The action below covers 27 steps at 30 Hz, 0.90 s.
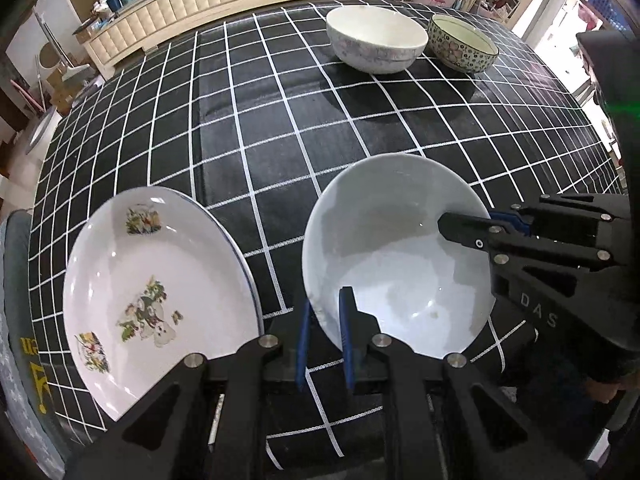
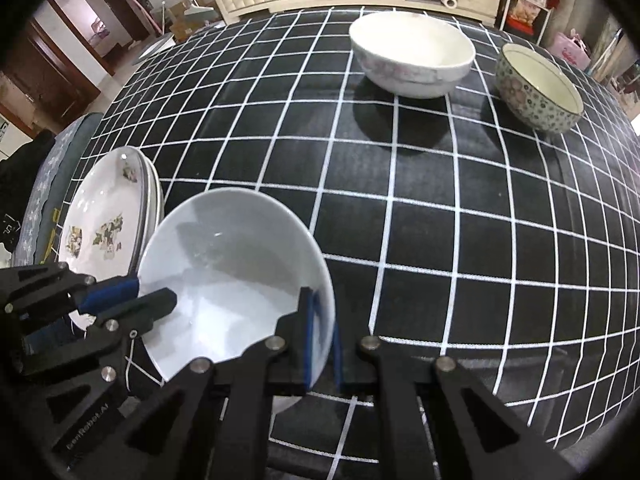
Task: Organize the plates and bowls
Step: 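Lower the red-logo bowl beside the plates and open both grippers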
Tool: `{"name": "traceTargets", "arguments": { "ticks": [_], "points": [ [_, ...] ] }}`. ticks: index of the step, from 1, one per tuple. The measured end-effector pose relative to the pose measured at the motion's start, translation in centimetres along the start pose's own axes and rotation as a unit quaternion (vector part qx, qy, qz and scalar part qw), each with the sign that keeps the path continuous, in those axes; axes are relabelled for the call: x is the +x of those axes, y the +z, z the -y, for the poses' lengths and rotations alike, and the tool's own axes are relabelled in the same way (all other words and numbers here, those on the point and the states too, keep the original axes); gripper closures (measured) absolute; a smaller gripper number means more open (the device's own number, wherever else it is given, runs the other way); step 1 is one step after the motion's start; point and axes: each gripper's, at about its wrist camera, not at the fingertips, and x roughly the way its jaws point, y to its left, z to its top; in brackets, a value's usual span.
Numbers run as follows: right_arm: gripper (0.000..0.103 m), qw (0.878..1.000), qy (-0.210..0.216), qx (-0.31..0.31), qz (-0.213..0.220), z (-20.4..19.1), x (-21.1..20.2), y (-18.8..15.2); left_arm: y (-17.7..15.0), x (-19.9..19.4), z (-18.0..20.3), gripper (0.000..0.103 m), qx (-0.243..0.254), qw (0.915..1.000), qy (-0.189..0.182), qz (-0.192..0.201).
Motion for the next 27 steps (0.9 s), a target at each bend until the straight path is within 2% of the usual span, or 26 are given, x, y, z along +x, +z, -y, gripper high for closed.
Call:
{"name": "traceTargets", "arguments": {
  "ticks": [4,13,19,20,23,27],
  "points": [
    [0.092,1.000,-0.011,-0.005,0.001,-0.3,0.2,-0.3,-0.4,-0.1,0.6,0.091,0.017,0.9995,0.023,0.012],
    [0.092,1.000,-0.007,-0.001,-0.011,0.0,0.5,-0.1,-0.1,0.2,0.5,0.091,0.015,0.9997,0.019,0.010],
    [0.091,1.000,-0.016,-0.014,-0.011,-0.3,0.2,-0.1,-0.3,-0.6,0.3,0.091,0.008,0.9991,0.031,0.028],
    [0.091,1.000,-0.014,-0.013,-0.013,-0.2,0.2,-0.1,-0.4,-0.9,0.1,0.089,0.004,0.9990,0.029,0.035],
    [0.082,1.000,-0.019,-0.005,-0.019,0.2,0.2,0.2,-0.3,-1.8,-0.4,0.076,-0.003,0.9982,0.036,0.048],
    [0.074,0.999,-0.038,-0.016,-0.005,0.2,-1.0,0.6,-0.1,-3.3,-0.7,0.076,-0.002,0.9975,0.033,0.063]
  ]
}}
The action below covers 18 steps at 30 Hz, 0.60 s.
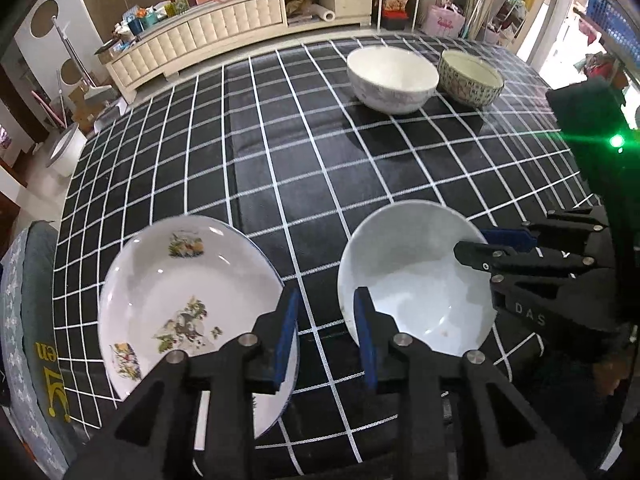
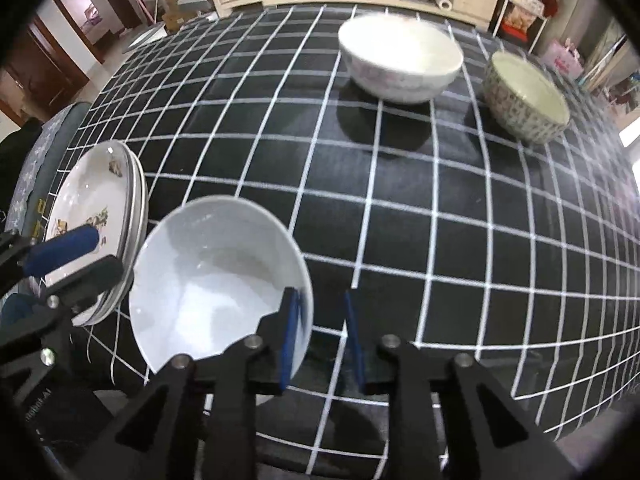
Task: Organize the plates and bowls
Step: 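Lower the red-logo bowl beside the plates and open both grippers, then move both grippers to the plain white bowl and grip its rim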
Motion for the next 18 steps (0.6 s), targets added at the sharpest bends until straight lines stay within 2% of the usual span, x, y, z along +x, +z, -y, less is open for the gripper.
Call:
{"name": "traceTargets", "arguments": {
  "ticks": [5,11,18],
  "points": [
    [0.072,1.000,0.004,0.001,0.018,0.5,-2.2,0.8,0.9,-1.5,-0.3,0.076,-0.005,0.9999,-0.007,0.010],
    [0.051,0.999,-0.005,-0.012,0.040,1.2,-4.4,1.8,2.6,-3.1,0.1,0.076,0.002,0.9996,-0.009,0.028],
    [0.044,0.998,-0.014,-0.005,0.069,2.8,-6.6,3.7,5.2,-4.6,0.7,0.069,0.008,0.9985,-0.002,0.055]
  ]
}}
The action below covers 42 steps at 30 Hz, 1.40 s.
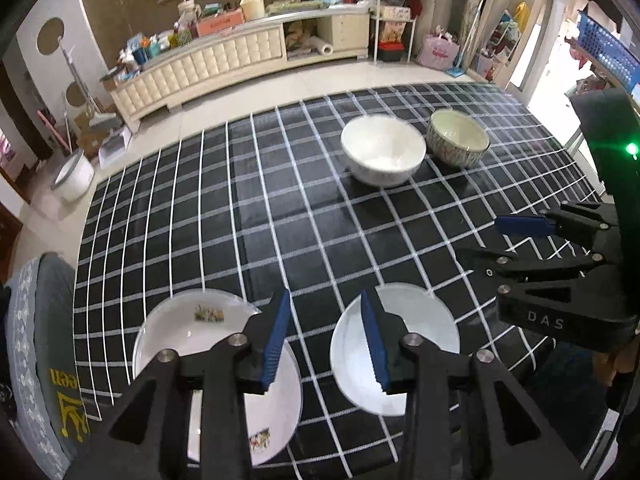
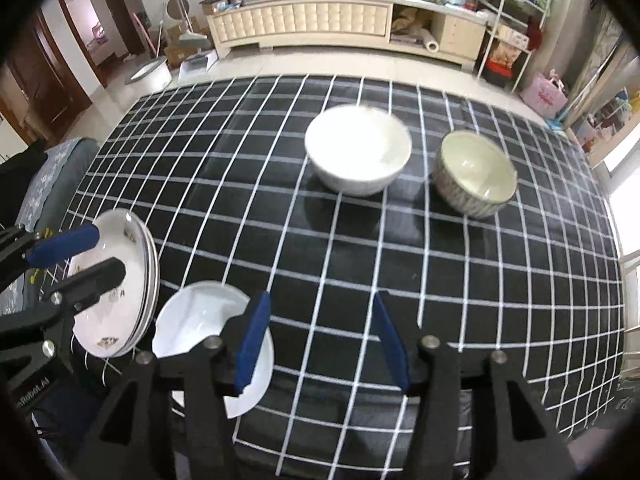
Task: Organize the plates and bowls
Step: 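Move both grippers to the plain white bowl and grip its rim, then lift the plain white bowl off the table with both grippers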
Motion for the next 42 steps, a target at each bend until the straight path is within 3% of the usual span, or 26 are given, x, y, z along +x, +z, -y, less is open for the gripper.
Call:
{"name": "traceTargets", "arguments": {
  "ticks": [13,21,27,38,42],
  "points": [
    [0.044,1.000,-0.005,0.004,0.027,3.1,-0.4,5.8,6.2,2.3,1.3,0.068,0.017,0.9998,-0.005,0.002],
    [0.044,1.000,-0.006,0.011,0.026,5.1,1.5,8.9,10.5,5.5,1.7,0.068,0.025,0.9997,-0.001,-0.007],
    [0.044,1.000,0.005,0.020,0.016,6.4,3.8,10.4,12.9,8.5,1.1,0.068,0.014,0.9993,-0.020,-0.028],
    [0.044,1.000,0.008,0.006,0.009,6.9,7.8,11.9,15.1,13.6,0.9,0.068,0.018,0.9975,-0.029,-0.063],
    [0.050,1.000,0.010,0.006,0.003,7.5,8.9,12.0,15.5,15.0,1.3,0.068,0.023,0.9970,-0.023,-0.070]
  ]
}}
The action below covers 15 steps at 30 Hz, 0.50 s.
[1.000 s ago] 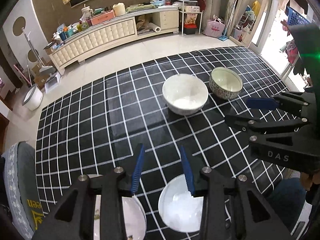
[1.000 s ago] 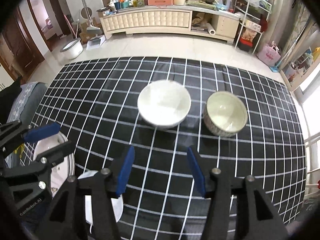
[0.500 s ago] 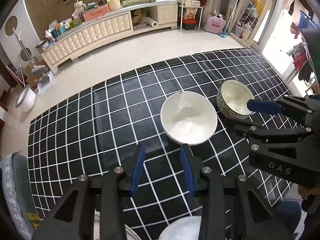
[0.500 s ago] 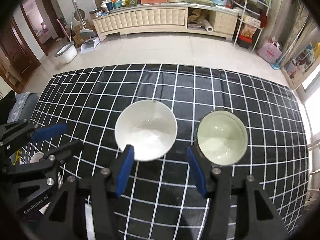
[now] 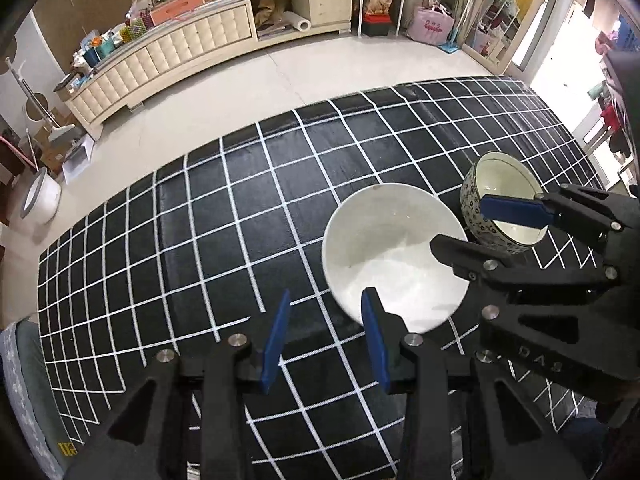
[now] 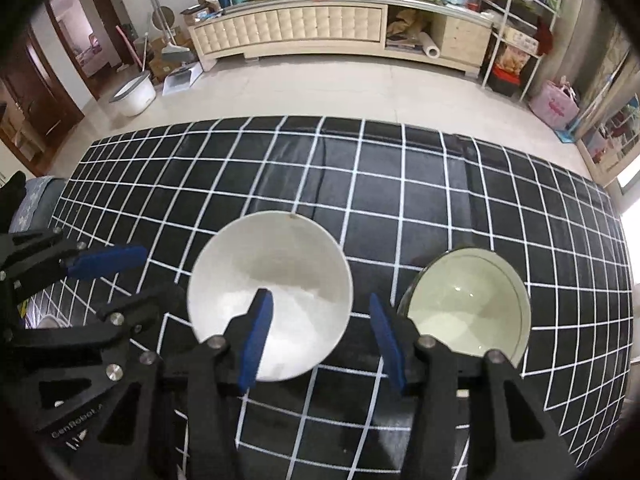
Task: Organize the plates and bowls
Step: 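Lift the plain white bowl off the table with both grippers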
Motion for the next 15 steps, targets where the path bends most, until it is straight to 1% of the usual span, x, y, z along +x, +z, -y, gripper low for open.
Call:
{"name": "traceTargets", "arguments": {
  "ticks": [3,6,9,10,11,12,14,15],
  "points": [
    [0.053,1.000,-0.001,0.009,-0.004,0.8,0.6,0.1,0.3,0.9,0.4,0.068,0.009,0.9999,0.000,-0.006],
    [0.056,1.000,-0.006,0.005,-0.011,1.1,1.2,0.1,0.6,1.8,0.7,0.069,0.016,0.9998,0.004,-0.010],
    [0.057,1.000,-0.003,0.008,-0.016,1.4,1.8,0.1,0.9,2.7,0.5,0.069,0.011,0.9997,-0.006,-0.019],
    [0.057,1.000,0.004,0.012,-0.019,1.6,1.9,0.0,0.9,3.0,0.5,0.069,0.010,0.9997,-0.009,-0.023],
    [0.059,1.000,0.012,0.015,-0.022,1.6,2.1,0.0,1.1,3.3,0.5,0.069,0.011,0.9995,-0.013,-0.027],
    [0.064,0.999,0.018,0.019,-0.027,1.8,2.4,0.1,1.2,3.5,0.5,0.069,0.012,0.9994,-0.013,-0.028],
    [0.067,0.999,0.011,0.013,-0.031,1.8,2.7,0.1,1.3,3.8,0.4,0.069,0.015,0.9995,-0.002,-0.027],
    [0.068,0.999,0.010,0.010,-0.032,1.7,2.9,0.2,1.3,4.0,0.4,0.073,0.017,0.9994,-0.002,-0.029]
  ]
}}
